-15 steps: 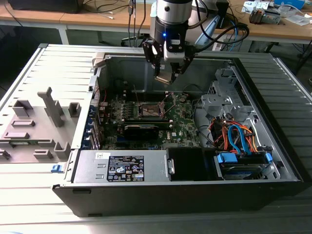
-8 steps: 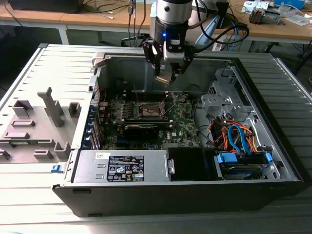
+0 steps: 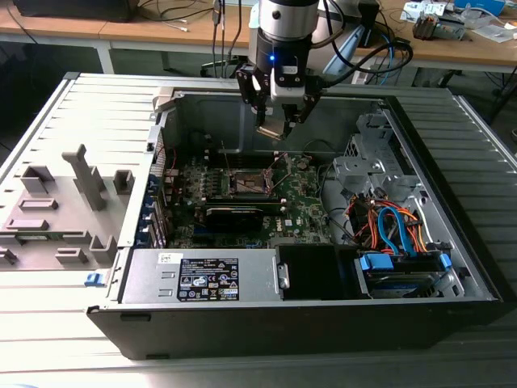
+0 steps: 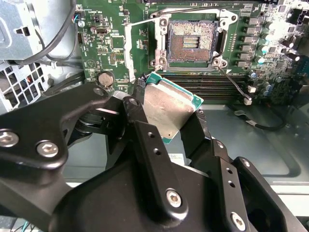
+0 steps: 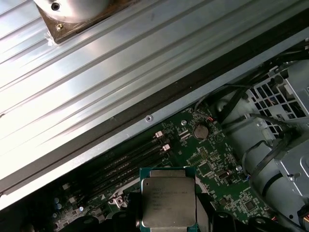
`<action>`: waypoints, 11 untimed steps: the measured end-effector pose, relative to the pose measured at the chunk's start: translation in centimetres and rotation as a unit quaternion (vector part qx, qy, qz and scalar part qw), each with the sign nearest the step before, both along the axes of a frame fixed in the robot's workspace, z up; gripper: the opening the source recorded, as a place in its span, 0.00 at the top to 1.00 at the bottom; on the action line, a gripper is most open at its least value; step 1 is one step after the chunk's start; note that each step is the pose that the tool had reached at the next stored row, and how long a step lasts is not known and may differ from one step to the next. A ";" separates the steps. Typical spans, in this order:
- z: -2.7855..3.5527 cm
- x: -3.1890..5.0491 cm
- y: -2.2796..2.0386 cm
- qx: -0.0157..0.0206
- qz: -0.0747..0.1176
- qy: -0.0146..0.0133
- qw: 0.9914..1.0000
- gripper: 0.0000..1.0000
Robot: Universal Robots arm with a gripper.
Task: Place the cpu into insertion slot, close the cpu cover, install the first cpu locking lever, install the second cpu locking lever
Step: 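Place the cpu into insertion slot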
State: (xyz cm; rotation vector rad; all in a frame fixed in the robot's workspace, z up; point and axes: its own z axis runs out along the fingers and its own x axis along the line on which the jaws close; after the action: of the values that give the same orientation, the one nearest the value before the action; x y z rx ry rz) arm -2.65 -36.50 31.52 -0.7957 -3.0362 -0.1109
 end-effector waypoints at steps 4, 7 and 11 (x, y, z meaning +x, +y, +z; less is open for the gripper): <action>-0.01 0.00 0.00 0.000 -0.002 0.000 1.000 0.45; -0.02 0.00 0.00 0.000 -0.004 0.000 1.000 0.45; -0.04 0.00 0.00 0.000 -0.006 0.000 1.000 0.45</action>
State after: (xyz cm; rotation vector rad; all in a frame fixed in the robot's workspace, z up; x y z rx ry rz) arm -2.65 -36.50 31.49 -0.8138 -3.0318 -0.1110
